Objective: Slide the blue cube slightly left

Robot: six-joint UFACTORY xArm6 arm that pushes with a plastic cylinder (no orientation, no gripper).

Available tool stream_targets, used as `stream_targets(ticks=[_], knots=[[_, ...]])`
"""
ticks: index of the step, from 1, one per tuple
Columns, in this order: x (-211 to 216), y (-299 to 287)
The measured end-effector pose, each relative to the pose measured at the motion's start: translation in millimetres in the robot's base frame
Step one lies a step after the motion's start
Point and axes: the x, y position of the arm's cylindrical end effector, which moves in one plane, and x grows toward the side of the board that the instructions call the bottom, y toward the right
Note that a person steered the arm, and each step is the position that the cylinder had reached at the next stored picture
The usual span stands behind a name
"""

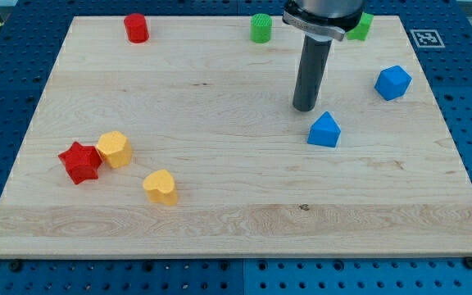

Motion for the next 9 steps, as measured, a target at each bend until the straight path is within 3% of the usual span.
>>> stream_targets(ticks=[2, 5, 6, 9], knots=[[-62.2, 33.0], [-67.8, 189.1], [-41.2, 183.2], [0.1, 60.7]])
